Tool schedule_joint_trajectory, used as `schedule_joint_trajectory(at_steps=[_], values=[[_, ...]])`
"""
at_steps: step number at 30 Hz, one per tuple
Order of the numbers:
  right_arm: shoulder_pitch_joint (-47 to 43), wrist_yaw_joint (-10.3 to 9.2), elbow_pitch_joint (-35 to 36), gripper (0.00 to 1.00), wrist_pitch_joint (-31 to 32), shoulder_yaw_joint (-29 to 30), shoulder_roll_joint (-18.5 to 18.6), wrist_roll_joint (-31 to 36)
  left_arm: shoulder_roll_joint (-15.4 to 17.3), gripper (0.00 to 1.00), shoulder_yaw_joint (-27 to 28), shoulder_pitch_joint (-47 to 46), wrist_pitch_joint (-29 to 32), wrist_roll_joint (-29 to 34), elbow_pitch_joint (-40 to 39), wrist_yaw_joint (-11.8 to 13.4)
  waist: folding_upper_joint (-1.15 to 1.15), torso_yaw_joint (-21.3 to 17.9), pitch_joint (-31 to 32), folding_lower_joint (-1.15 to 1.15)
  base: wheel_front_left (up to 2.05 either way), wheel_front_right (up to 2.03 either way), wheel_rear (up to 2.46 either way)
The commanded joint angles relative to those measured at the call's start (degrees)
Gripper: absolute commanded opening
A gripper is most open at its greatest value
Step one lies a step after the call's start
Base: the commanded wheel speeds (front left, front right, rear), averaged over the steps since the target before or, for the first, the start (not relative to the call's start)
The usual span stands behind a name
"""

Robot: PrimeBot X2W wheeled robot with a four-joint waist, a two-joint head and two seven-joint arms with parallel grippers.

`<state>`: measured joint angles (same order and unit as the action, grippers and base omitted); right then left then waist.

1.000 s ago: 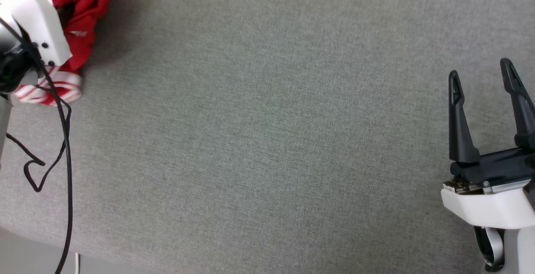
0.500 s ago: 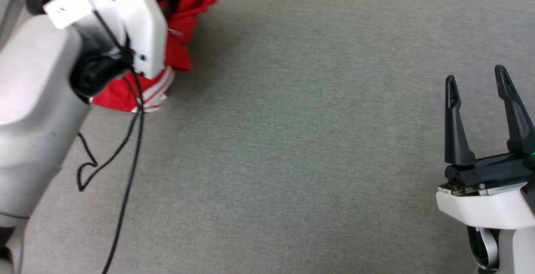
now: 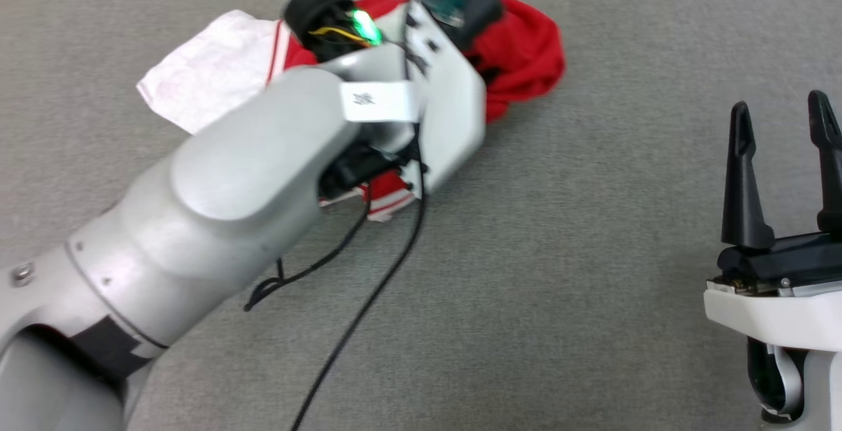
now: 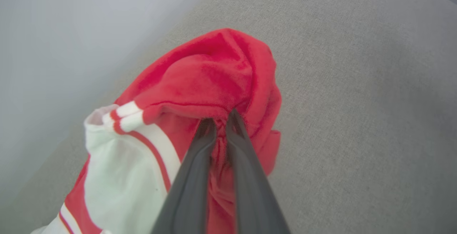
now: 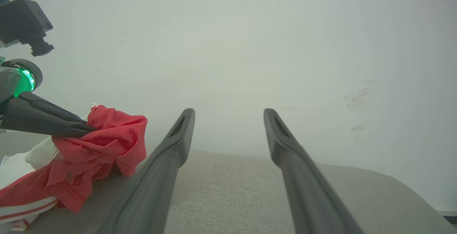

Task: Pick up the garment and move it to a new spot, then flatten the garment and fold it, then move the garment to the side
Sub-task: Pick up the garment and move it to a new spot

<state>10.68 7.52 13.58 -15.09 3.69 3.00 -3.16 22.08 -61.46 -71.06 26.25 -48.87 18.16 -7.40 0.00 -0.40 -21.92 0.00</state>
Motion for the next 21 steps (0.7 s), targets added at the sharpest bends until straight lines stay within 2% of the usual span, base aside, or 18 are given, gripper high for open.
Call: schedule_joint_trajectory(at_steps=[1,8,16,21], values=[[0.9,-0.05,0.1,1.0,-0.1,0.5,-0.2,-0.5,-1.8,0.0,-2.8,-1.6,-1.2,-1.0,-0.2,0.0,0.0,-2.4,-1.2,0.0,0.0,0.0,0.0],[1.3,-0.05,0.4,1.0,-0.1,1.4,-0.2,-1.5,-8.4,0.0,-10.4,-2.0,-3.9,-4.0,2.7,0.0,0.0,-4.2,-3.0,0.0,0.0,0.0,0.0],[2.1,-0.05,0.6,1.0,-0.1,1.6,-0.2,-1.7,-13.2,0.0,-11.9,5.5,-1.9,-2.5,6.1,0.0,0.0,-5.0,-4.4,0.0,0.0,0.0,0.0],[2.3,-0.05,0.2,1.0,-0.1,1.7,-0.2,-1.4,-14.4,0.0,-12.0,10.4,0.2,-0.1,6.9,0.0,0.0,-5.0,-4.8,0.0,0.0,0.0,0.0]])
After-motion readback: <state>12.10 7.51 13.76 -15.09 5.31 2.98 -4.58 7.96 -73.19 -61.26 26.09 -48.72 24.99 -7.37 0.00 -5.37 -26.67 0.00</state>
